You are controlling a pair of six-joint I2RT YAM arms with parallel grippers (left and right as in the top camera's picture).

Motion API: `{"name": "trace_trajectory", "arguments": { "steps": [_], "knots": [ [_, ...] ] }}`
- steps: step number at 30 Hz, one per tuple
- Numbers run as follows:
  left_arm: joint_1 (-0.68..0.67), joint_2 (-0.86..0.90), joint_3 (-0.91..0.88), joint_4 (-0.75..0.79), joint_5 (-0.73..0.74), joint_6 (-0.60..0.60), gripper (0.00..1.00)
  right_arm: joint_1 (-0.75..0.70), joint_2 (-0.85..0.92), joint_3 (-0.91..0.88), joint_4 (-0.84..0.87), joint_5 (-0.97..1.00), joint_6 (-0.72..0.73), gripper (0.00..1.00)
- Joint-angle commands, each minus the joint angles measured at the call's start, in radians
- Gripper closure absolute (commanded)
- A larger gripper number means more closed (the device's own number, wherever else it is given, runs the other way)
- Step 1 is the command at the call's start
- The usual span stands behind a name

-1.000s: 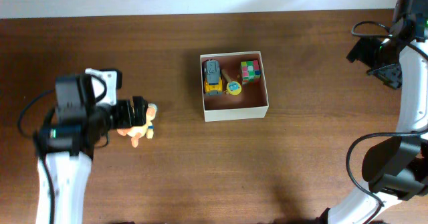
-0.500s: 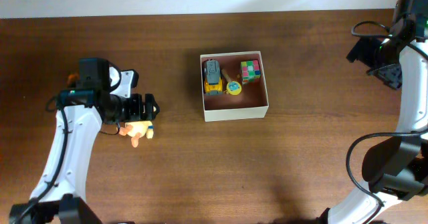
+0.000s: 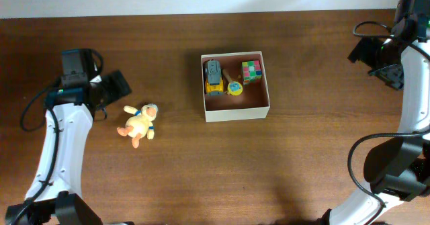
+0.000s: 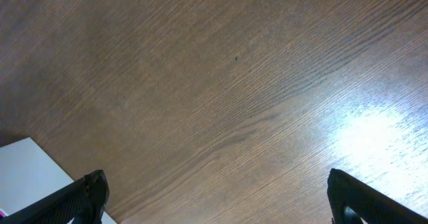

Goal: Pack container
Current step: 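Move the left gripper past the duck to the brown plush bear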

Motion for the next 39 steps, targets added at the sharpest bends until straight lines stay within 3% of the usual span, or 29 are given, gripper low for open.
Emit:
{"name": "trace_trajectory", "arguments": {
  "steps": [1,10,19,23,25,27,30,33,39],
  "knots": [
    [0.046,0.035,0.019,0.056,-0.069,-0.119,0.01,-0.003,0.003,-0.003,0.0,0.012,0.005,0.01],
    [0.144,0.178,0.019,0.245,-0.079,-0.121,0.01,-0.003,0.003,-0.003,0.0,0.012,0.005,0.01],
    [0.148,0.322,0.019,0.376,-0.023,-0.087,0.0,-0.003,0.003,-0.003,0.0,0.012,0.005,0.01],
    [0.148,0.365,0.019,0.372,-0.023,-0.087,0.16,-0.003,0.003,-0.003,0.0,0.012,0.005,0.01],
    [0.148,0.381,0.019,0.367,-0.023,-0.087,0.17,-0.003,0.003,-0.003,0.0,0.012,0.005,0.01],
    [0.148,0.388,0.019,0.354,-0.023,-0.087,0.3,-0.003,0.003,-0.003,0.0,0.012,0.005,0.01],
    [0.148,0.388,0.019,0.345,-0.023,-0.087,0.59,-0.003,0.003,-0.003,0.0,0.012,0.005,0.01],
    [0.148,0.388,0.019,0.337,-0.019,-0.087,0.76,-0.003,0.003,-0.003,0.0,0.012,0.005,0.01],
    [0.148,0.386,0.019,0.291,0.046,-0.087,0.82,-0.003,0.003,-0.003,0.0,0.012,0.005,0.01]
  ]
}}
